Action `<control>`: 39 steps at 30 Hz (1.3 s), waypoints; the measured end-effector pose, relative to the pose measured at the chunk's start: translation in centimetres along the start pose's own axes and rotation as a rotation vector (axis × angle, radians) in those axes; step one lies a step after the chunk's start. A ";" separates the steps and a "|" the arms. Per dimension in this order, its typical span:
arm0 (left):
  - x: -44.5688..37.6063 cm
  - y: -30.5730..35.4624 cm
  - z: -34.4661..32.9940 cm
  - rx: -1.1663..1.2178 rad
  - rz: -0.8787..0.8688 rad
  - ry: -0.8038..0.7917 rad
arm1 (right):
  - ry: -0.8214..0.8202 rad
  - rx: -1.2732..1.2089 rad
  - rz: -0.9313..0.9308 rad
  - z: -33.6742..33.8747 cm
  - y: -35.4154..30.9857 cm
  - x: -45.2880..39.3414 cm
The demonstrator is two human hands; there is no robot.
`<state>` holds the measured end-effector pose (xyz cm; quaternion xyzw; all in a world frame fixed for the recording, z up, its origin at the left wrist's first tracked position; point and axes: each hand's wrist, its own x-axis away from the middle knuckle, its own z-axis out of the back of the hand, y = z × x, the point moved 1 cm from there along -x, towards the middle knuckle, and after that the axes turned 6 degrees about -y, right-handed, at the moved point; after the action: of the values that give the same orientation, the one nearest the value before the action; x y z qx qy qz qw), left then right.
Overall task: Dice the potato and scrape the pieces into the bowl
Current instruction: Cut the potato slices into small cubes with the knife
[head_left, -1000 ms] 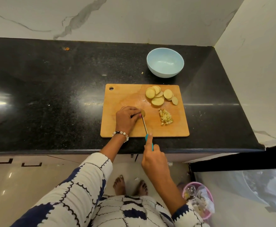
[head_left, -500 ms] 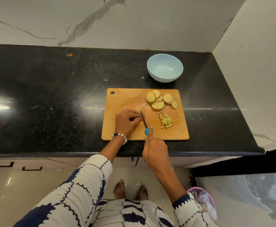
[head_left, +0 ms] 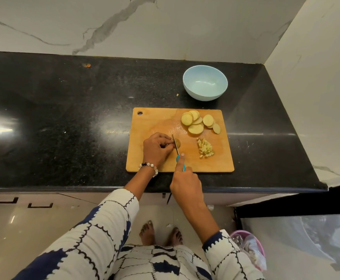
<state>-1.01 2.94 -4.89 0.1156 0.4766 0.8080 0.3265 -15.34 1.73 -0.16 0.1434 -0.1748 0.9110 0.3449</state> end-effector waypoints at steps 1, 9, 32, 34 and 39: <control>0.0 0.0 0.0 -0.001 0.002 0.001 | -0.004 -0.004 0.000 0.0 -0.1 -0.2; 0.0 0.4 0.0 0.005 0.040 0.013 | 0.068 -0.016 0.055 -1.8 1.5 3.2; -1.5 3.2 -1.7 -0.380 0.155 -0.183 | 0.240 -0.471 0.031 0.8 4.6 1.8; -2.0 2.9 -0.9 -0.372 0.075 -0.269 | 0.252 -0.465 0.040 0.6 4.6 1.6; -2.3 2.7 0.0 -0.409 0.024 -0.326 | 0.228 -0.395 0.081 -0.1 4.3 1.0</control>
<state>-0.35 0.56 -2.35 0.1813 0.2430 0.8622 0.4059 -18.99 -0.62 -0.76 -0.0380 -0.3154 0.8824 0.3470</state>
